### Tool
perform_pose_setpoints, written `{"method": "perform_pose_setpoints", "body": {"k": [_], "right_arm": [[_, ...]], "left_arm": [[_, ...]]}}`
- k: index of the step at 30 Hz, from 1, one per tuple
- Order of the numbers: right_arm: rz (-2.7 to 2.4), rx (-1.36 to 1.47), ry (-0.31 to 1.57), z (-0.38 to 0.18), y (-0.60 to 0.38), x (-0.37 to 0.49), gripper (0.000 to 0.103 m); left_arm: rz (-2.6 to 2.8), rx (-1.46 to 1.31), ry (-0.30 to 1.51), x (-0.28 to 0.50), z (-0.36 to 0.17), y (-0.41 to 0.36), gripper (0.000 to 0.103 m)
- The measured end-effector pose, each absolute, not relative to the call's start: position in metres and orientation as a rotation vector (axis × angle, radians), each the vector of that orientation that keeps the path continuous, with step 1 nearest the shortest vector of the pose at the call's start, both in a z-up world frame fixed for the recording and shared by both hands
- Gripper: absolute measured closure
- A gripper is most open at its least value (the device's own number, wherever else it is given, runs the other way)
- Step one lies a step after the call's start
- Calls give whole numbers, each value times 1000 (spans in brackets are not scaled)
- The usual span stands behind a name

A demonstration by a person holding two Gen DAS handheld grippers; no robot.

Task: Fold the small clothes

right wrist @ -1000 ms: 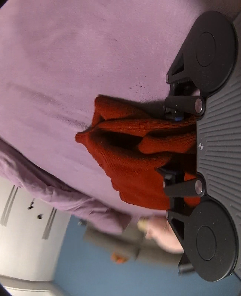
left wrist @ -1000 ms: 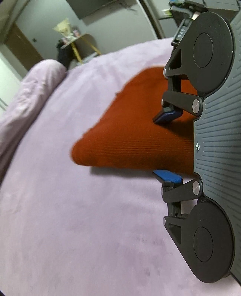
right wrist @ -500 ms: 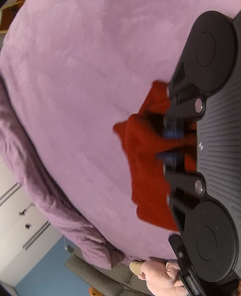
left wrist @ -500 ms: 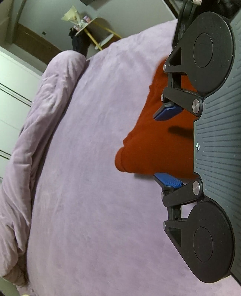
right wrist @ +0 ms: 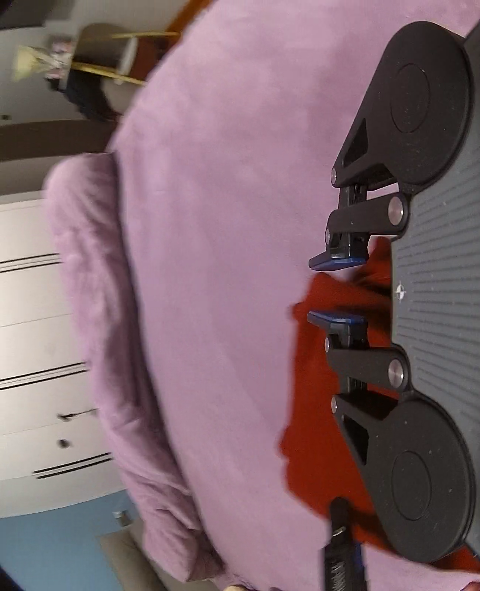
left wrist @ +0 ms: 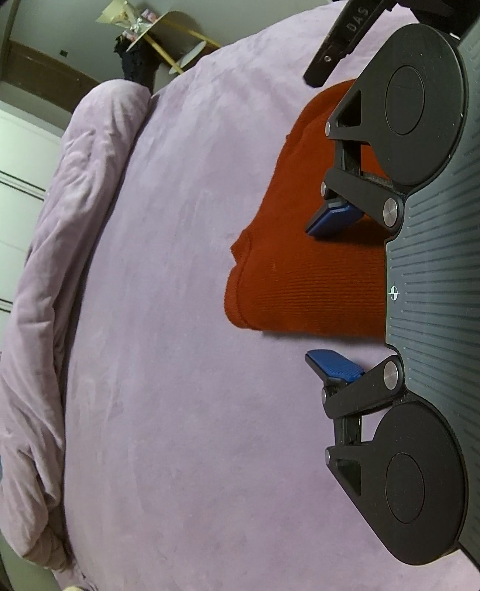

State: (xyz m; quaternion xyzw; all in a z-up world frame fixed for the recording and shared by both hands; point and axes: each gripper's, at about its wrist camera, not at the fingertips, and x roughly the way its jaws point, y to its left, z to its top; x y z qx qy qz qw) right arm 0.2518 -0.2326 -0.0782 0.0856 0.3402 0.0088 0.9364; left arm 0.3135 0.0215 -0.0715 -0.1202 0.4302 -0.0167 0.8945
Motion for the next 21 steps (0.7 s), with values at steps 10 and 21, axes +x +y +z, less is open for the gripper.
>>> {"method": "perform_pose_setpoints", "body": {"k": [10,21], "right_arm": [[126,126,880,-92,-174,298,55],[61,52,825,-129,-164,328,46]], "left_arm": [[1,-158,918,343,-87,2,29],[27,-173,942,366,-122,5,14]]}}
